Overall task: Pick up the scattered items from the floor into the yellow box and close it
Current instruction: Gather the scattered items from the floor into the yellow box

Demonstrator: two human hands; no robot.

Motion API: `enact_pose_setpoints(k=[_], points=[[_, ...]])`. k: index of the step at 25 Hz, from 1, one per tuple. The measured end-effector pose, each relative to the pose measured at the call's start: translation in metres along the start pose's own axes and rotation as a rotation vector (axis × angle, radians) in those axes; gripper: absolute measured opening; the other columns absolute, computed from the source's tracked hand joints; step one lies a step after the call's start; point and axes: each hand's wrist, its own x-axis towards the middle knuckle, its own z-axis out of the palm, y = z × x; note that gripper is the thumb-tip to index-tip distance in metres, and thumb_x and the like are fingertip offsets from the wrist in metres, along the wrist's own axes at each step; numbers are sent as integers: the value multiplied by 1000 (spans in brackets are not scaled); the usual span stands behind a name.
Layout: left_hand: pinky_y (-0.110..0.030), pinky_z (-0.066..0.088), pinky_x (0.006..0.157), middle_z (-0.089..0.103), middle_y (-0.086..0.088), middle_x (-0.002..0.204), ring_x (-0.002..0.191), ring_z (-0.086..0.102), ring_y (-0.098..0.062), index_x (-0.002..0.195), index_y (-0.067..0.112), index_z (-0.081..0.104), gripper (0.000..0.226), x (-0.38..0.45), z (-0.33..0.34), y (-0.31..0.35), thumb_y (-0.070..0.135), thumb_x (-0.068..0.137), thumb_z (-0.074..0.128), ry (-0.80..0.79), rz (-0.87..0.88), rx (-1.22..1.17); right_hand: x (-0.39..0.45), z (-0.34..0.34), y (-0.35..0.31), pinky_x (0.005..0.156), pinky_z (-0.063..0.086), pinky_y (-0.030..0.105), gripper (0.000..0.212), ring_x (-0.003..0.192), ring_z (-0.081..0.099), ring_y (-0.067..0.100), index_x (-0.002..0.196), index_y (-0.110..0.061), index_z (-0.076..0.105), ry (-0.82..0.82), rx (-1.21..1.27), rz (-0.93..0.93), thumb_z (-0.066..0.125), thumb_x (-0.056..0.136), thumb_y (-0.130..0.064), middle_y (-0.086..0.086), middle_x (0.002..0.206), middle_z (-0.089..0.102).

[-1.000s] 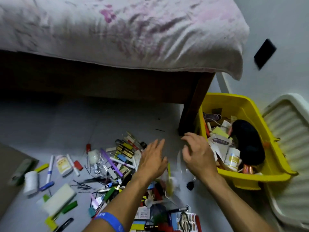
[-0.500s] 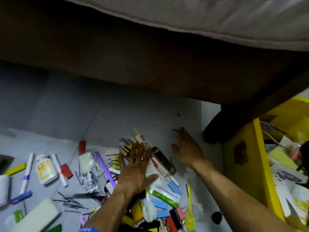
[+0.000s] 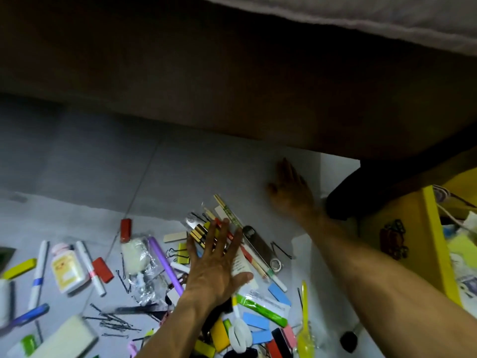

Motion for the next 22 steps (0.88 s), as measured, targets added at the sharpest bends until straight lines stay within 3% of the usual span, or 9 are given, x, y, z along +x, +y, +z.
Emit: enact_pose_setpoints(k=[7,10,13,17,19,22], points=[[-67,-19,109,-42,6,153,136,-47,-18,148,44,-25,92,3,-1,-1,82,83,28,1,7,-6,-103,47,-9,120,-4,33,68,151,-8,18,156,-16,-3,-110,-11,-143,21,102,-50,3,164,-11],[-66,-19,110,-32,6,158,141,-38,-19,152,40,-14,93,0,1,1,81,82,31,47,-1,-23,-163,62,-32,121,-1,31,66,151,-3,18,157,-15,1,-148,6,-199,21,102,-47,4,165,-6],[-65,-15,112,-26,3,161,143,-34,-20,155,35,-10,95,-14,6,6,70,85,43,23,-9,-21,-185,63,-35,122,9,30,62,150,11,21,156,-12,15,-147,3,-228,30,103,-40,8,164,9],[-61,-12,114,-17,2,163,150,-16,-22,157,26,-6,86,-57,10,21,58,92,42,33,-21,-60,-207,53,-35,117,27,33,53,144,28,22,148,-15,35,-202,41,-229,41,98,-31,5,161,25],[-58,-10,116,-5,-1,165,152,-4,-23,157,23,0,79,-83,4,28,50,95,41,0,5,-89,-229,51,-36,106,39,33,41,132,44,26,133,-16,50,-250,66,-217,45,94,-28,6,149,41],[-52,-2,120,9,-4,165,151,7,-23,157,22,13,69,-133,-6,32,42,97,42,29,-50,-217,-264,42,-35,89,45,33,28,115,55,26,118,-19,55,-270,102,-206,48,92,-28,4,126,53]])
